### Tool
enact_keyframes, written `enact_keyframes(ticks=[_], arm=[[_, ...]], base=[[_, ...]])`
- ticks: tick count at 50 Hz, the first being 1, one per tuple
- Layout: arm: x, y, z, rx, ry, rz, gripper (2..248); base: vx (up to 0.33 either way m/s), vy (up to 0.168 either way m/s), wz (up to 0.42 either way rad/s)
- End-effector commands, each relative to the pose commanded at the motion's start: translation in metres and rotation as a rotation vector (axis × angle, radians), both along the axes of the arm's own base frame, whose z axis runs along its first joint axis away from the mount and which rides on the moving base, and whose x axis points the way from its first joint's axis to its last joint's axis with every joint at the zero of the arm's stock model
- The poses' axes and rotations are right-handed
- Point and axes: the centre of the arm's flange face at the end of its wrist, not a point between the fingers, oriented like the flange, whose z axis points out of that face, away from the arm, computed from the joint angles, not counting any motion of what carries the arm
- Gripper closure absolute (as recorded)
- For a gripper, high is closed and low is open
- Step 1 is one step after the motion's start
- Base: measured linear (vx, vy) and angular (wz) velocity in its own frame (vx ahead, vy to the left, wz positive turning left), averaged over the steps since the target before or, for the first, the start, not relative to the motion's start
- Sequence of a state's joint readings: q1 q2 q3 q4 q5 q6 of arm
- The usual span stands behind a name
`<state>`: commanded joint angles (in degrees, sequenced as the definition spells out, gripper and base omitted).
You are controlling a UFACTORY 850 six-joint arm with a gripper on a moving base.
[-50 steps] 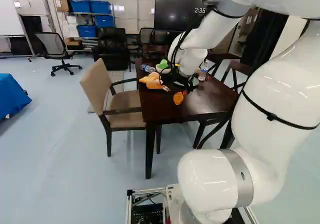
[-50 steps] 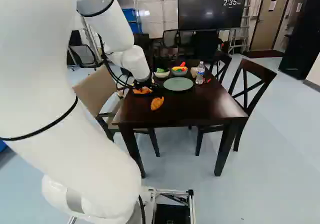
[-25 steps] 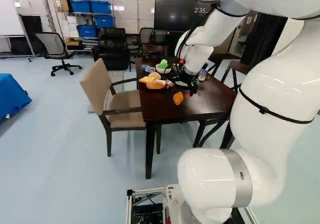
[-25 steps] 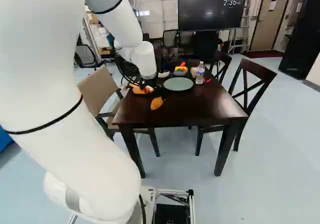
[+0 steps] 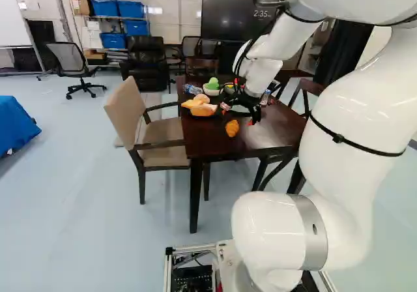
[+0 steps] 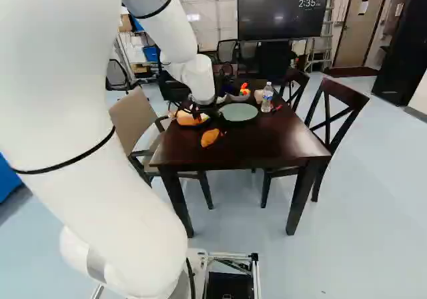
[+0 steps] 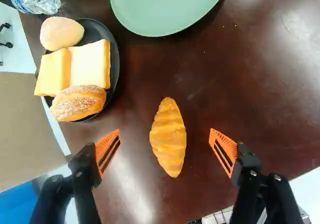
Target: Move the croissant to the empty plate
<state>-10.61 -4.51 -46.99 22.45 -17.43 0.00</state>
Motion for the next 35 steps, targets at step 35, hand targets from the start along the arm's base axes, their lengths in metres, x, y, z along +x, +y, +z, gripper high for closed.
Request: enact_keyframes(ticks=[35], arm=[[0.012,-0.002,-0.029,0.011,0.058,0.0,13]], base=[[0.0,0.0,0.0]])
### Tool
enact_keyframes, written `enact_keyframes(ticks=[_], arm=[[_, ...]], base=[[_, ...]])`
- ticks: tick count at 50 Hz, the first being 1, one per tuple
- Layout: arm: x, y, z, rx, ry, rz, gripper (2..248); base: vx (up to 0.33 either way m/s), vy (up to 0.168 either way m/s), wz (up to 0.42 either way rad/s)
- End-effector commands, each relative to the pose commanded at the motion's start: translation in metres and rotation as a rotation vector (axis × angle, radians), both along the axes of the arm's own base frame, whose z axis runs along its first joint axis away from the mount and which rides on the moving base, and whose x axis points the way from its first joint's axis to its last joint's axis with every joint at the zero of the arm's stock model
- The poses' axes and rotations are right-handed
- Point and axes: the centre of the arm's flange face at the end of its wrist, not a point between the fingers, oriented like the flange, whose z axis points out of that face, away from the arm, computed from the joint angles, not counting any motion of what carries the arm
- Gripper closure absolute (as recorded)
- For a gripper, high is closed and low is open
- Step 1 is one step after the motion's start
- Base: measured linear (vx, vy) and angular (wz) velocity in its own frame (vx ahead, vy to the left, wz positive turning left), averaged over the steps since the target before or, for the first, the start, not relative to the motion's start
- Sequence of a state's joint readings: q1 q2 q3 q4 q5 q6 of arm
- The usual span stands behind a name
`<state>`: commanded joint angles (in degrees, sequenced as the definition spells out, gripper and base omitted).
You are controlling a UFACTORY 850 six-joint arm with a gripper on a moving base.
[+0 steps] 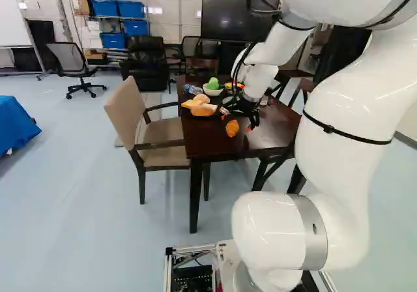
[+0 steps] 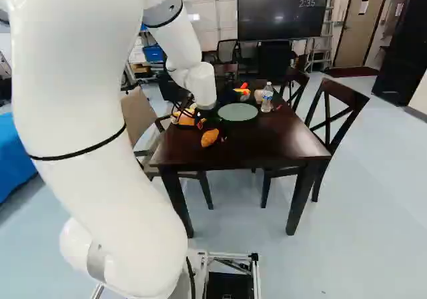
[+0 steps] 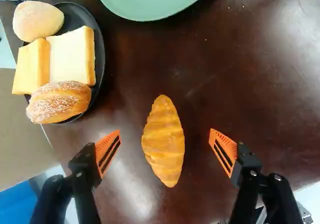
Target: Move the croissant to the empty plate
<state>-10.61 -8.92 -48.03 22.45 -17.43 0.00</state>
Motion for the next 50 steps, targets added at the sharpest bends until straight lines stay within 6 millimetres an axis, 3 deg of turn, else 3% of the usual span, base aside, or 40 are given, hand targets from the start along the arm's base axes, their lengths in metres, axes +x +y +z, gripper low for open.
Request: enact_keyframes(ticks=[50], arm=[[-0.0025,0.0005,0.0062,-0.002,-0.012,0.0,13]], base=[[0.0,0.0,0.0]])
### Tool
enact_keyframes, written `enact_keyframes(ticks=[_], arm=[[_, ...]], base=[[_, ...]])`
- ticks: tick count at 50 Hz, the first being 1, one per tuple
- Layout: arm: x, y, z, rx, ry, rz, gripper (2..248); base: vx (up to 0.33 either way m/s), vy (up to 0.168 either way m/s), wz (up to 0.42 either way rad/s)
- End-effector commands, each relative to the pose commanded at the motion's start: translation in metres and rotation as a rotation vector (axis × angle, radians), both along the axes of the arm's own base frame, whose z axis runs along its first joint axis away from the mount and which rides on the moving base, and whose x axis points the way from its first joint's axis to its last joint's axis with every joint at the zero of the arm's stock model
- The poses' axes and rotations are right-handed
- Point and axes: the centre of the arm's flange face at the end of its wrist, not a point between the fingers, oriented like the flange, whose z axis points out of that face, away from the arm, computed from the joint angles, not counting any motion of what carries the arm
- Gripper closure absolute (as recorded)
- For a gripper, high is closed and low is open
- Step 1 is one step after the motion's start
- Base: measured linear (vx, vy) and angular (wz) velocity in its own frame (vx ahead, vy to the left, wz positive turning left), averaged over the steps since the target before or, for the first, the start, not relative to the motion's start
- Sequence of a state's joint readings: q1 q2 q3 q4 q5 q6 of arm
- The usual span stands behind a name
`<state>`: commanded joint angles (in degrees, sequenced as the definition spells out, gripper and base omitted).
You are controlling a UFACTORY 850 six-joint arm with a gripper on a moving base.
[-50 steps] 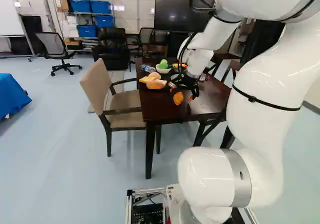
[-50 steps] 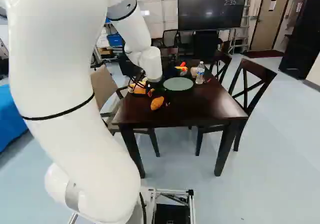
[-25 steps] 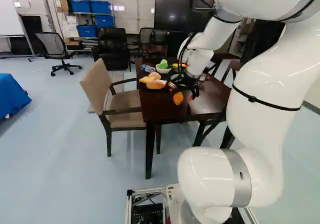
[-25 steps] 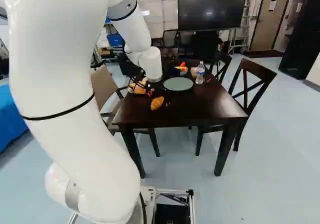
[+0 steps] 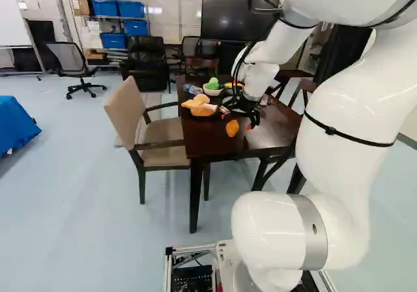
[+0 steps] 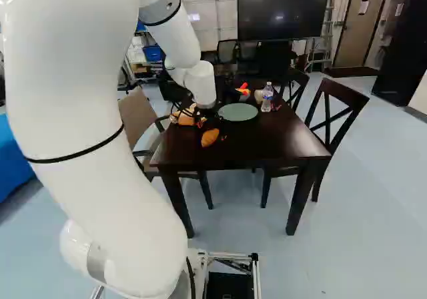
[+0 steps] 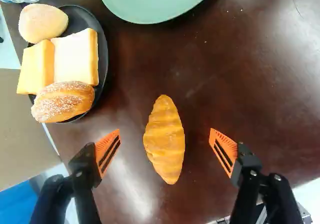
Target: Move the croissant to the empty plate
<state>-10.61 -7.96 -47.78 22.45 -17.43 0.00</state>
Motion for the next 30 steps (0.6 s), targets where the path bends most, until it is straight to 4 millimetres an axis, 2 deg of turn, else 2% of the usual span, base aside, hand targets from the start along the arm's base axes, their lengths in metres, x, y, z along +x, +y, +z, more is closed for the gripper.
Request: enact_keyframes(ticks=[1,6,7,11,12,16,17,21,22,27,28,30], arm=[[0.0,0.0,0.0,0.0,0.0,0.0,19],[0.0,0.0,0.0,0.0,0.0,0.0,19],[0.0,0.0,0.0,0.0,0.0,0.0,32],[0.0,0.0,0.0,0.0,0.0,0.0,32],[0.0,0.0,0.0,0.0,0.0,0.0,45],[0.0,0.0,0.0,0.0,0.0,0.0,45],[0.0,0.0,0.0,0.0,0.0,0.0,57],[0.0,0.0,0.0,0.0,0.0,0.0,57],[0.0,0.0,0.0,0.0,0.0,0.0,69],[0.0,0.0,0.0,0.0,0.0,0.0,69],[0.0,0.0,0.0,0.0,0.0,0.0,81],[0.0,0.0,0.0,0.0,0.0,0.0,81]], base=[[0.0,0.0,0.0],[0.0,0.0,0.0],[0.0,0.0,0.0],[0.0,0.0,0.0],[0.0,0.0,0.0],[0.0,0.0,0.0],[0.0,0.0,0.0],[0.0,0.0,0.0],[0.0,0.0,0.0],[0.0,0.0,0.0],[0.0,0.0,0.0],[0.0,0.0,0.0]])
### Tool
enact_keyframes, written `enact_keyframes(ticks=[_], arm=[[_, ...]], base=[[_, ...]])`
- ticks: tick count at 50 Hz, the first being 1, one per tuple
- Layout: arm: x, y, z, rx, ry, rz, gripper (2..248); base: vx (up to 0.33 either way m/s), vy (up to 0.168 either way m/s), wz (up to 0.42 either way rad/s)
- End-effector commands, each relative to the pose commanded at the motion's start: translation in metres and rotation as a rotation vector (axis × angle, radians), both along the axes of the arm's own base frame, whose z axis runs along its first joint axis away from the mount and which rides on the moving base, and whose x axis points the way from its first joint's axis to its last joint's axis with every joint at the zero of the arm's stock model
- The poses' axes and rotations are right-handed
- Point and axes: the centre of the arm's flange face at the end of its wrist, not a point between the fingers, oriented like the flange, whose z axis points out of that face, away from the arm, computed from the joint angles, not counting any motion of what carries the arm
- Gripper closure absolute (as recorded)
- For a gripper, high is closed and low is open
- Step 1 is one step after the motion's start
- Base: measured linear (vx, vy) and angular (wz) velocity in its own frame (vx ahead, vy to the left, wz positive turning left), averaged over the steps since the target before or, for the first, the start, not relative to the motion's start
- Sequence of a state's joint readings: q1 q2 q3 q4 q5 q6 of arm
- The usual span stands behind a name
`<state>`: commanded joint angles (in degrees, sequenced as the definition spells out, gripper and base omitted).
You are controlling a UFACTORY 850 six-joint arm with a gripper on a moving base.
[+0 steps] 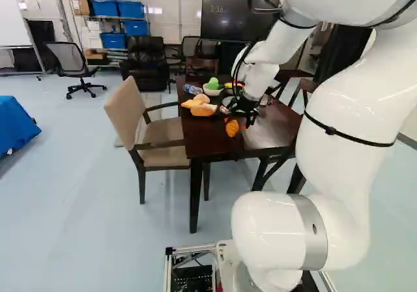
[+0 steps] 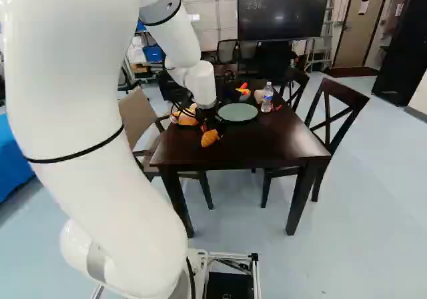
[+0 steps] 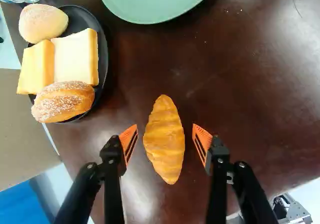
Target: Move the croissant to the empty plate
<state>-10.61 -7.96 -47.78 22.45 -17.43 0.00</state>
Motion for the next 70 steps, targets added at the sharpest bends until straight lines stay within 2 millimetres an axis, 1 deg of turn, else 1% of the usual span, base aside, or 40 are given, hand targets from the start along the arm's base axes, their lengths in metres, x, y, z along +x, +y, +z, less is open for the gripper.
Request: enact_keyframes(ticks=[2,3,7,8,12,13,34,35,39,40,60,65,66,70], arm=[[0.0,0.0,0.0,0.0,0.0,0.0,81],[0.0,0.0,0.0,0.0,0.0,0.0,94],[0.0,0.0,0.0,0.0,0.0,0.0,94],[0.0,0.0,0.0,0.0,0.0,0.0,106],[0.0,0.0,0.0,0.0,0.0,0.0,106],[0.0,0.0,0.0,0.0,0.0,0.0,115],[0.0,0.0,0.0,0.0,0.0,0.0,114],[0.0,0.0,0.0,0.0,0.0,0.0,127],[0.0,0.0,0.0,0.0,0.0,0.0,127],[0.0,0.0,0.0,0.0,0.0,0.0,136],[0.0,0.0,0.0,0.0,0.0,0.0,134],[0.0,0.0,0.0,0.0,0.0,0.0,137],[0.0,0.0,0.0,0.0,0.0,0.0,146],[0.0,0.0,0.0,0.0,0.0,0.0,146]], base=[[0.0,0.0,0.0],[0.0,0.0,0.0],[0.0,0.0,0.0],[0.0,0.0,0.0],[0.0,0.0,0.0],[0.0,0.0,0.0],[0.0,0.0,0.0],[0.0,0.0,0.0],[0.0,0.0,0.0],[0.0,0.0,0.0],[0.0,0.0,0.0],[0.0,0.0,0.0],[0.0,0.0,0.0],[0.0,0.0,0.0]])
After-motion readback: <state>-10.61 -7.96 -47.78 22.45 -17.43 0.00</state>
